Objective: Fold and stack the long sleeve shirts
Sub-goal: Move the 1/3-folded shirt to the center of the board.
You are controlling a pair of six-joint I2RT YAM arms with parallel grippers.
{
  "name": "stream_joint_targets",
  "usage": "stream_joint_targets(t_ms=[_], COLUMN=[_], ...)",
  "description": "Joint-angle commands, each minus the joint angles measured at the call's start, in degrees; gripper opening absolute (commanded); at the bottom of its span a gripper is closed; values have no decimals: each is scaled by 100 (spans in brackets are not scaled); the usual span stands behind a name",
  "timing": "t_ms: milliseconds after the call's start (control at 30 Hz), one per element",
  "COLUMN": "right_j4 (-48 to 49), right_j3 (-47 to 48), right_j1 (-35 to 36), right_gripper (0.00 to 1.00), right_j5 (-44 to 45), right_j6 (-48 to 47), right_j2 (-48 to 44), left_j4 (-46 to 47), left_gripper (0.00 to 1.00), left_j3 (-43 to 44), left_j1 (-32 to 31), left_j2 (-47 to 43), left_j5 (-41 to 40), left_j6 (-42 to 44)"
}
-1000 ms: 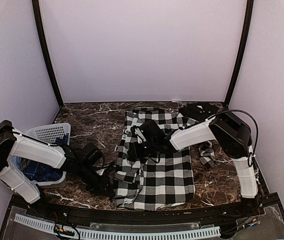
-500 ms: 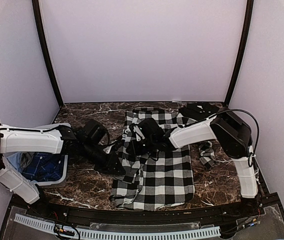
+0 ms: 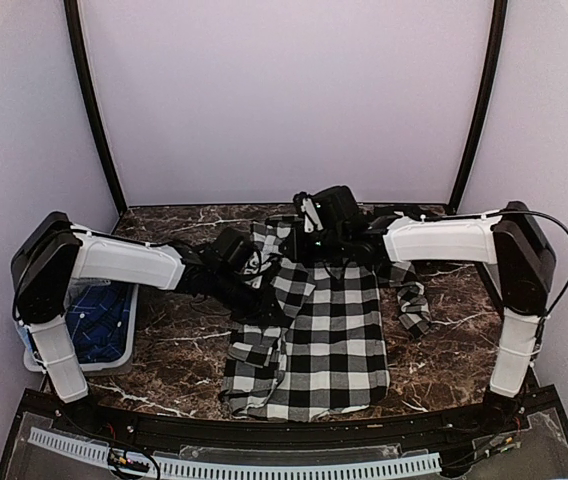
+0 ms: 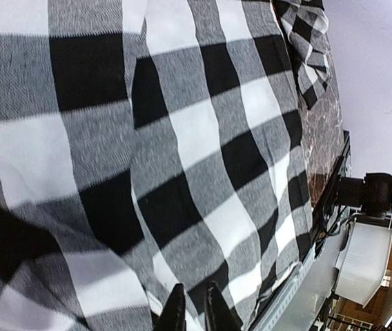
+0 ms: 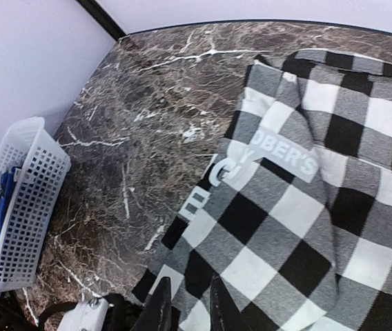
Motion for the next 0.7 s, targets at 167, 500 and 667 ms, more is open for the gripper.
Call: stream_joint_targets(t_ms=[167,500,667], right_j4=[-692,-1089,-1343], right_j3=[-681,-1680,-2033], right_j1=[-271,-538,-781], right_gripper=[17,19,23], right_j5=[730,1305,1627], right_j6=[-229,-292,-190], right_j2=[-809,-1792,-2207], left_j4=[685,208,168], left_gripper=[6,5,5], left_j3=[503,-120,-550], left_j1=[633,1118,1125], left_j2=[1229,1256,979], left_j5=[-180,-390,-358], left_j6=[-374,11,-32])
